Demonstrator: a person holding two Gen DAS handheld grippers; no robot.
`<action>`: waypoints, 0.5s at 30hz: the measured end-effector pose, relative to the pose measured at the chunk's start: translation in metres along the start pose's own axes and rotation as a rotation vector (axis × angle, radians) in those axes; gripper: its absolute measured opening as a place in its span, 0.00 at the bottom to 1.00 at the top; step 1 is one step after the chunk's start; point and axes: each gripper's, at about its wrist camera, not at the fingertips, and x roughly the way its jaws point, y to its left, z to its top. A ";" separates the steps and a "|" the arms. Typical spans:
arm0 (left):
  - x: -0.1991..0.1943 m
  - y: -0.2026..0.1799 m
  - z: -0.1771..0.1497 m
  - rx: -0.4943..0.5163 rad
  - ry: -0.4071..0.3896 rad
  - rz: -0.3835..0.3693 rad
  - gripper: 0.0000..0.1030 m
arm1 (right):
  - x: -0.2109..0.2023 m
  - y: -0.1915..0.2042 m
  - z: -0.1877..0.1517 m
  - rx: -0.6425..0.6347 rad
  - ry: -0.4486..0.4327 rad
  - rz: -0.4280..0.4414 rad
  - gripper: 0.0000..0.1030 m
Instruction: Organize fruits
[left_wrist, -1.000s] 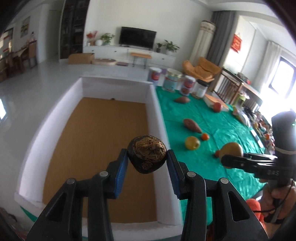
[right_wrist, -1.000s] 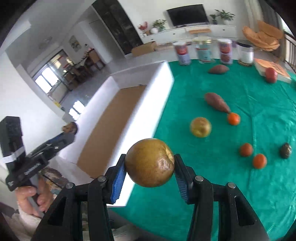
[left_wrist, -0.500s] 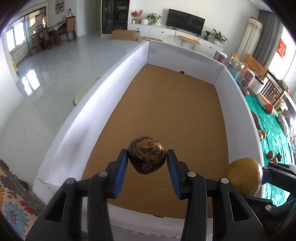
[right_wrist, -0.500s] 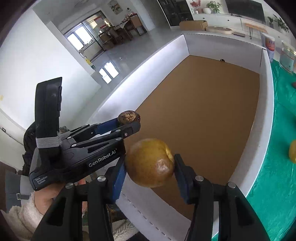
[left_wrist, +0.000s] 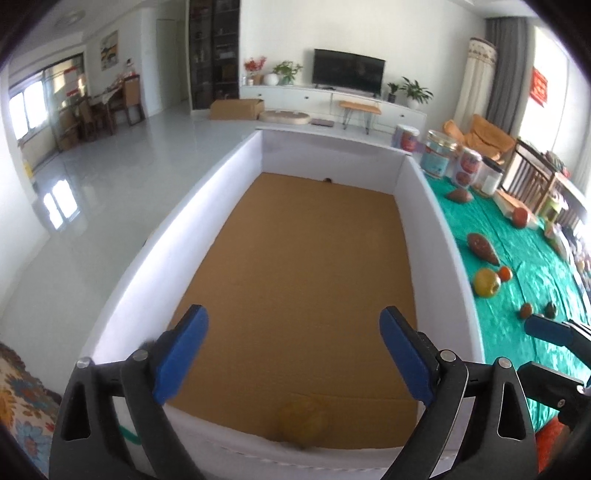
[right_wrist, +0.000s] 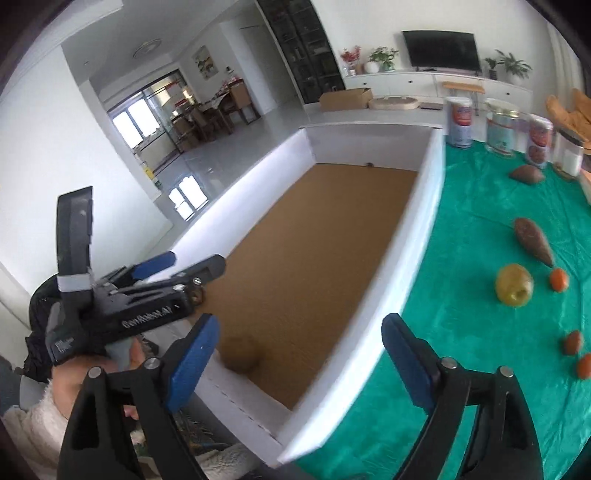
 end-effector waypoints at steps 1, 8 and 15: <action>-0.004 -0.012 0.001 0.035 -0.013 -0.014 0.92 | -0.011 -0.019 -0.013 0.022 -0.006 -0.043 0.91; -0.016 -0.075 0.008 0.152 -0.146 -0.083 0.95 | -0.079 -0.118 -0.096 0.113 -0.054 -0.518 0.91; 0.019 -0.101 -0.001 0.219 -0.050 -0.042 0.94 | -0.138 -0.170 -0.125 0.307 -0.150 -0.619 0.92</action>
